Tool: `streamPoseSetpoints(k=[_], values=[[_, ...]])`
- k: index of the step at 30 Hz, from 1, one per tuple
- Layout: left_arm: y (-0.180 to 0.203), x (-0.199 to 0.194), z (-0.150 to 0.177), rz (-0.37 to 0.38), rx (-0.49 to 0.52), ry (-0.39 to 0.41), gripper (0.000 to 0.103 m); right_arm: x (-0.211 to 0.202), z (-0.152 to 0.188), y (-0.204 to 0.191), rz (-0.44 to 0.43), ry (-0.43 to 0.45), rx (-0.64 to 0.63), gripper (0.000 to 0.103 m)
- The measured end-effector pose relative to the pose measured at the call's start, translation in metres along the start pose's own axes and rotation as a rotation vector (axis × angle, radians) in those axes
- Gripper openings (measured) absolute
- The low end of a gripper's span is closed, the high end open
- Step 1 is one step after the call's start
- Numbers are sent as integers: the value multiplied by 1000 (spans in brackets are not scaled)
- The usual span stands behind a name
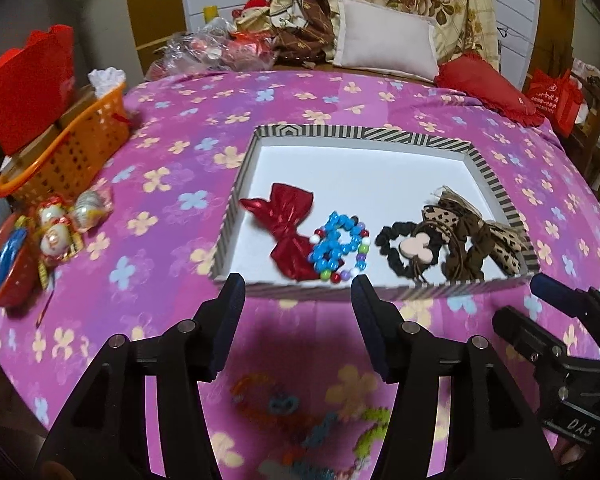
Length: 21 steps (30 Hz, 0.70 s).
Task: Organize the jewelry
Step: 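Open both grippers and withdraw them from the box toward the remaining bracelets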
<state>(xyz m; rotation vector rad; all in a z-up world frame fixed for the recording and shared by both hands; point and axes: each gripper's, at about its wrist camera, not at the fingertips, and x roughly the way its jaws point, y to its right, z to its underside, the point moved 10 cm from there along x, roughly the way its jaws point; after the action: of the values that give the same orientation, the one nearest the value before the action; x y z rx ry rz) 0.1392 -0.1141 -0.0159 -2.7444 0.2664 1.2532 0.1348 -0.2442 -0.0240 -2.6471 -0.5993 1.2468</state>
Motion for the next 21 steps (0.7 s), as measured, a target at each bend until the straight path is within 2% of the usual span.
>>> streamPoseSetpoints(k=[2, 5, 21], values=[[-3, -5, 6, -7, -4, 5, 55, -5, 2, -4, 5, 5, -3, 71], [-9, -14, 17, -17, -13, 9, 55, -11, 6, -9, 8, 9, -8, 78], [-37, -43, 63, -57, -75, 16, 55, -25, 38, -41, 2, -27, -73, 78]])
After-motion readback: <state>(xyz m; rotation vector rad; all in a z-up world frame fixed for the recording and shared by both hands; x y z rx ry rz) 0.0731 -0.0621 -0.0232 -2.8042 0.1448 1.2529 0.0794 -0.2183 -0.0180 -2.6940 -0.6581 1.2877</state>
